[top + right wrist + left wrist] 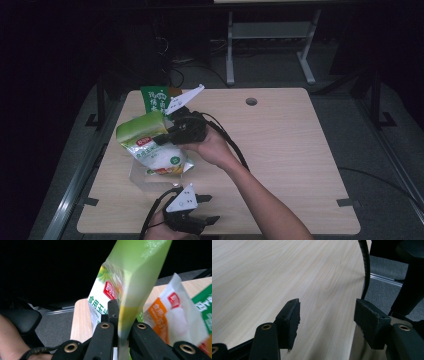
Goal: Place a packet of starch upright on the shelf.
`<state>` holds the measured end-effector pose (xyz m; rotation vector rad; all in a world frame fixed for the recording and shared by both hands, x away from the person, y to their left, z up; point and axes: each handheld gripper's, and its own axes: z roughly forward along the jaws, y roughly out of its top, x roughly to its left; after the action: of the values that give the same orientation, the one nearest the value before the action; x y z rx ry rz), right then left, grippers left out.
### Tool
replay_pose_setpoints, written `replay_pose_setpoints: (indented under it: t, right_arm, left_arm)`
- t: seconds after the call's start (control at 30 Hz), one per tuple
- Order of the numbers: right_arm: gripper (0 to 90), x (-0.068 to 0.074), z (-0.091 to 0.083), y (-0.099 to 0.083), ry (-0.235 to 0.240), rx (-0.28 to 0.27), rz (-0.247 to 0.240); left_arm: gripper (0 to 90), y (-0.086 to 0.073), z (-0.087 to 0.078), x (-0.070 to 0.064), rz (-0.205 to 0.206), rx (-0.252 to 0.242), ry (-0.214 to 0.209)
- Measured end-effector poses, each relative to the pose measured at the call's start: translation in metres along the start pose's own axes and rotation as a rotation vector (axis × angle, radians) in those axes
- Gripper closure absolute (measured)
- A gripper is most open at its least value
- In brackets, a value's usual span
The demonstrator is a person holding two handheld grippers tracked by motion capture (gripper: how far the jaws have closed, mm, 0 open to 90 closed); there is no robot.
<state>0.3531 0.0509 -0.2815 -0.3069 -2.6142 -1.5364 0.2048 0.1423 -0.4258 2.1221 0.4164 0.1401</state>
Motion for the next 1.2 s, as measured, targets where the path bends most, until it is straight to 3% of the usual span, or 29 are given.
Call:
replay_pose_setpoints:
  t: [0.23, 0.3, 0.47, 0.7, 0.83, 0.97, 1.2]
  right_arm:
    - [89.8, -0.001, 0.023, -0.002, 0.032, -0.010, 0.007]
    - [89.8, -0.002, 0.029, -0.004, 0.041, -0.010, 0.018]
    - [89.8, -0.006, 0.042, -0.009, 0.055, -0.014, 0.041]
    - [89.8, -0.010, 0.063, -0.020, 0.073, 0.013, 0.059]
    - [89.7, -0.014, 0.069, -0.027, 0.094, 0.012, 0.076]
    - [89.7, -0.020, 0.073, -0.035, 0.111, -0.007, 0.091]
    - [89.4, -0.023, 0.079, -0.047, 0.109, 0.000, 0.102]
  left_arm:
    - [36.6, -0.002, -0.002, -0.001, -0.018, -0.002, 0.007]
    - [36.6, -0.002, -0.002, 0.001, -0.002, 0.009, 0.007]
    - [36.6, -0.003, -0.001, -0.001, -0.016, 0.006, -0.002]
    - [36.5, -0.003, -0.001, 0.000, 0.003, 0.013, 0.002]
    - [36.5, -0.004, -0.001, -0.001, -0.022, 0.006, -0.001]
    - [36.5, -0.004, 0.000, -0.001, 0.002, 0.012, -0.003]
    - [36.5, -0.005, 0.001, -0.001, -0.013, 0.016, -0.008]
